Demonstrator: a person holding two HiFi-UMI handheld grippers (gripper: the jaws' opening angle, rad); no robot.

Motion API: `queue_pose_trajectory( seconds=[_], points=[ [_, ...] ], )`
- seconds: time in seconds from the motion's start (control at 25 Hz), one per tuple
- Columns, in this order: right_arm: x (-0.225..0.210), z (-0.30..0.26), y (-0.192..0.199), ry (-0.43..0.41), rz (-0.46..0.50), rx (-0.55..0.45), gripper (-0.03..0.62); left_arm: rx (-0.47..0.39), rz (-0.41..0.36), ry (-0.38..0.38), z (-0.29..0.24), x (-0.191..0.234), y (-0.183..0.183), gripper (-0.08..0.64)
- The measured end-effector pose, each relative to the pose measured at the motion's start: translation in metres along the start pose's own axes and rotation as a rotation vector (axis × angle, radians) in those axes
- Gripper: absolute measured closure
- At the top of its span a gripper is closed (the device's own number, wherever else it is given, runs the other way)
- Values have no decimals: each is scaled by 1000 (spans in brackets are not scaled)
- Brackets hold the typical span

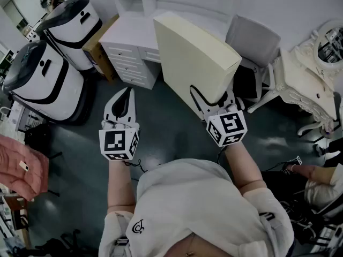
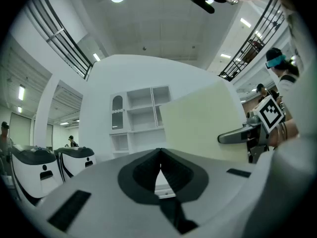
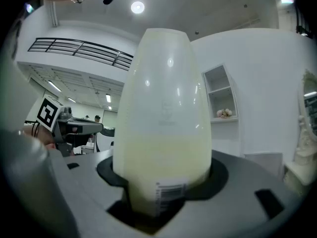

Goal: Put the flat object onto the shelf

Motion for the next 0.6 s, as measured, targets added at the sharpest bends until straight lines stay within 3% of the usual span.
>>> queue_pose_trajectory(
  seconds=[0.6],
  points=[
    [-9, -15, 12, -19, -54, 9, 305, 23, -7, 14, -19, 1, 5, 546]
  ],
)
Point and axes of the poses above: the fingertips, and each gripper's own axes: z backward along the fingers, x to its left, y out of its underside, the point moved 5 cm from there along z, backward along the fingers, and after that the axes turned 12 degrees about z, right-handed, at the moved point
